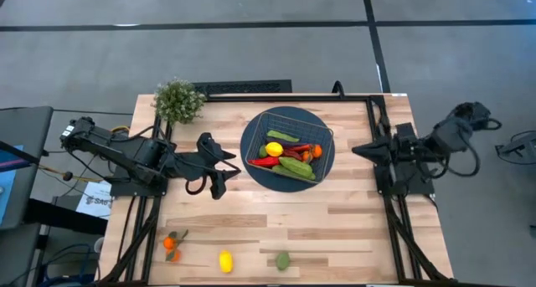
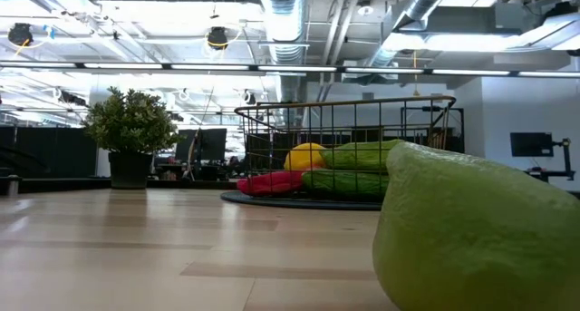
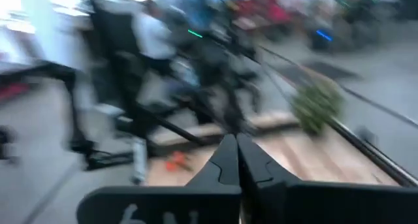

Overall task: Build produce basket
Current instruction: Put the orange tangerine into the wire basket

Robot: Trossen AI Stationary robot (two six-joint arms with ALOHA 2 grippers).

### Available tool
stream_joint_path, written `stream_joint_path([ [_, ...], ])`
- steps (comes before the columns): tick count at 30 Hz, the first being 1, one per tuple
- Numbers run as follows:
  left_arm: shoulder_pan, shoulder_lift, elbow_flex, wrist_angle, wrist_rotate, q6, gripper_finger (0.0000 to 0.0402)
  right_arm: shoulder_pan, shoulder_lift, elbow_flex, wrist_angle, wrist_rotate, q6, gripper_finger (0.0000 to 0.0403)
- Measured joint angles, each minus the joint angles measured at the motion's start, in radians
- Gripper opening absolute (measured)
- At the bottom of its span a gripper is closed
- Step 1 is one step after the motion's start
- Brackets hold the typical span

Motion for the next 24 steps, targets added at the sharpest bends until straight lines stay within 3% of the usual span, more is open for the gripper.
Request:
stream_joint_path([
  [6, 0.000, 0.000, 0.000, 0.025, -0.007, 0.028, 0.0226, -0.305, -0.013, -0.168, 0.225, -0.413, -0.003, 0.0000],
  [12, 0.000, 0.000, 0.000, 0.024, -0.015, 0.029, 0.0226, -0.602, 0.107, -0.264, 0.459, -0.784, 0.105, 0.0000],
  [16, 0.000, 0.000, 0.000, 0.023, -0.015, 0.028, 0.0226, -0.718, 0.158, -0.243, 0.470, -0.803, 0.122, 0.0000],
  [20, 0.000, 0.000, 0.000, 0.021, -0.007, 0.029, 0.0226, -0.741, 0.151, -0.205, 0.422, -0.796, 0.117, 0.0000],
  [24, 0.000, 0.000, 0.000, 0.005, -0.007, 0.033, 0.0226, -0.697, 0.115, -0.171, 0.235, -0.672, 0.114, 0.0000],
])
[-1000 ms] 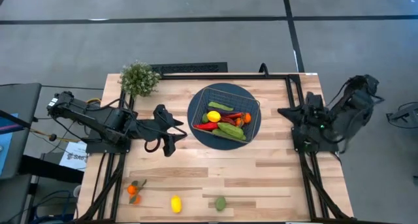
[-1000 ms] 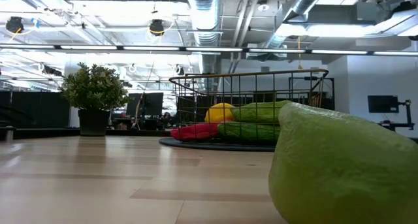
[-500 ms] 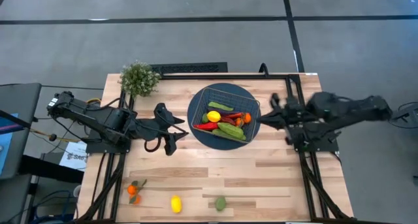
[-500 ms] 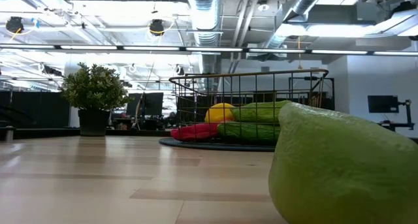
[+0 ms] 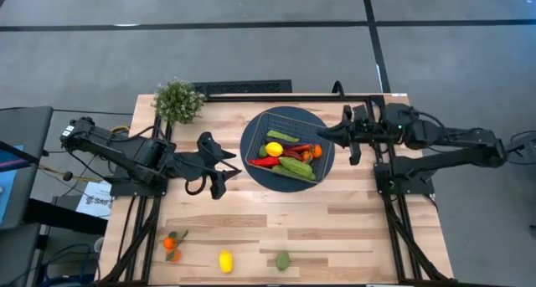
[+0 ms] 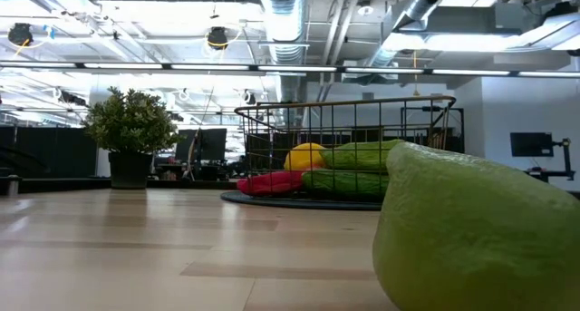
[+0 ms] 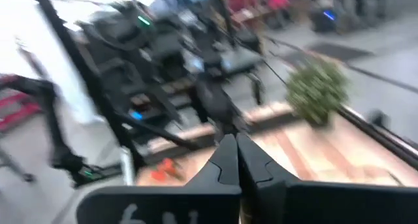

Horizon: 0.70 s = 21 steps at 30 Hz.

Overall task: Build produce basket
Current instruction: Put the orange tangerine into the wire basket

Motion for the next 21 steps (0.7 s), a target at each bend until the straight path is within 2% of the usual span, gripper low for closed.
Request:
stream_joint_path([
  [7, 0.000, 0.000, 0.000, -0.024, 0.000, -0.007, 0.0226, 0.155, -0.044, 0.008, -0.301, 0.323, 0.096, 0.0000],
  [10, 0.000, 0.000, 0.000, -0.024, -0.001, -0.007, 0.0226, 0.208, -0.040, 0.008, -0.380, 0.420, 0.142, 0.0000],
  [16, 0.000, 0.000, 0.000, -0.031, -0.001, -0.014, 0.0226, 0.252, -0.039, 0.008, -0.389, 0.443, 0.157, 0.0000],
  [21, -0.002, 0.000, 0.000, -0.075, 0.008, -0.080, 0.0226, 0.254, -0.041, 0.008, -0.389, 0.443, 0.157, 0.0000],
])
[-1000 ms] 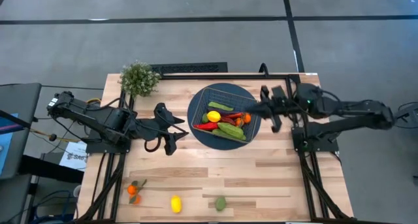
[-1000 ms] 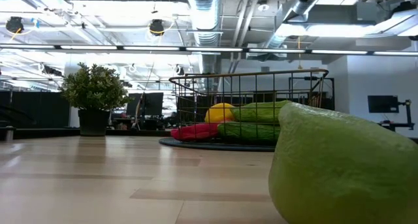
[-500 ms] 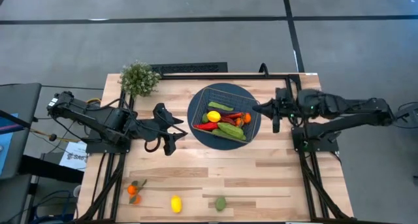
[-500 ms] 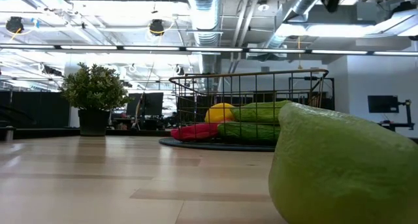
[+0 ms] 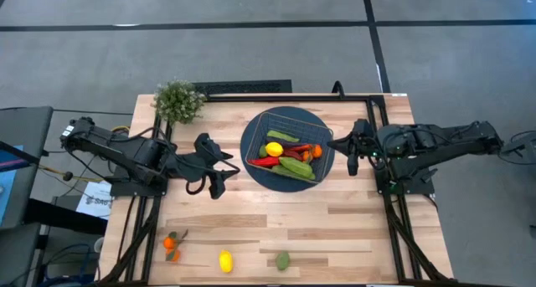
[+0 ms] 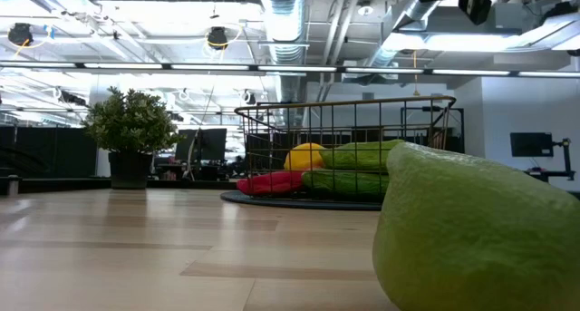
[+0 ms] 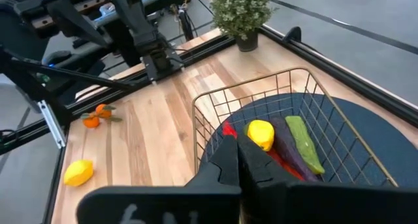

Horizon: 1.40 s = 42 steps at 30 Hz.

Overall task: Build produce basket
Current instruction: Put the orange tangerine into the wire basket

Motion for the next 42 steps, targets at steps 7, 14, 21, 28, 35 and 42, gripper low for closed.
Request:
stream_joint_path([
  [7, -0.019, 0.000, 0.000, -0.123, 0.026, -0.163, 0.0226, 0.000, 0.000, 0.000, -0.001, 0.000, 0.000, 0.0000],
  [14, -0.066, 0.000, 0.000, -0.211, 0.074, -0.362, 0.0226, 0.000, 0.000, 0.000, -0.026, -0.005, 0.000, 0.0001],
  [21, -0.136, 0.000, 0.000, -0.258, 0.160, -0.526, 0.0226, 0.000, 0.000, 0.000, -0.040, -0.030, 0.000, 0.0003],
  [28, -0.209, 0.061, 0.000, -0.478, 0.245, -0.832, 0.0226, 0.000, 0.000, 0.000, -0.039, -0.031, 0.000, 0.0004],
  [35, -0.280, 0.184, 0.000, -0.483, 0.423, -0.947, 0.0226, 0.000, 0.000, 0.000, -0.039, -0.058, 0.000, 0.0002],
  [42, -0.381, 0.291, 0.000, -0.478, 0.671, -1.058, 0.0226, 0.000, 0.000, 0.000, -0.039, -0.088, 0.000, 0.0002],
])
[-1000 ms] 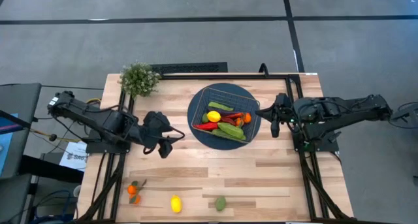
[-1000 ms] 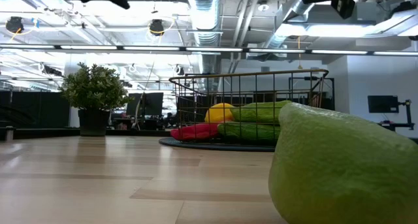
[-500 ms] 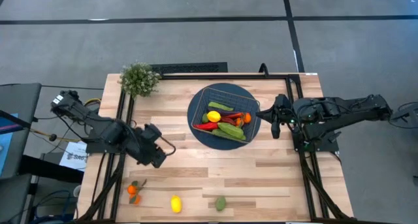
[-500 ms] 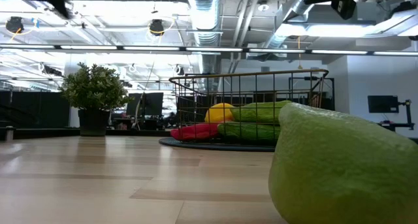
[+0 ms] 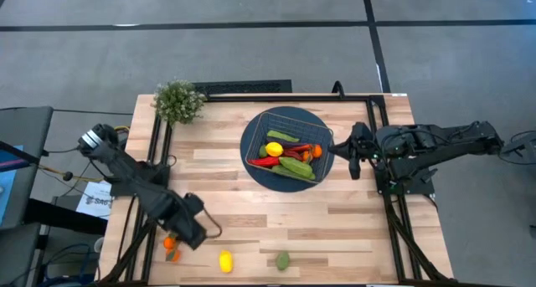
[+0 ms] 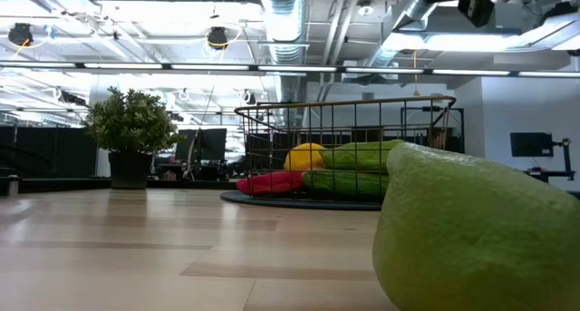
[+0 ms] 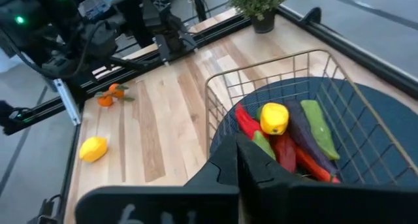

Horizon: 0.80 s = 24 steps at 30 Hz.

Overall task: Build produce basket
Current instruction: Put the orange tangerine into the wire basket

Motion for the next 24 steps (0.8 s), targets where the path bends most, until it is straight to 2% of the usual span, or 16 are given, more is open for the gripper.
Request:
stream_joint_path([
  [2, -0.032, 0.022, 0.000, 0.015, 0.007, -0.016, 0.0226, 0.000, 0.000, 0.000, 0.000, -0.014, 0.000, 0.0002],
  [8, -0.084, 0.063, 0.000, 0.054, -0.062, -0.028, 0.0226, 0.000, 0.000, 0.000, -0.001, -0.021, -0.002, 0.0005],
  [19, -0.103, 0.064, 0.000, 0.127, -0.162, 0.016, 0.0226, 0.000, 0.000, 0.000, -0.023, -0.021, 0.000, 0.0005],
  [24, -0.103, 0.064, 0.000, 0.134, -0.166, 0.022, 0.0226, 0.000, 0.001, 0.000, -0.023, -0.021, 0.000, 0.0003],
])
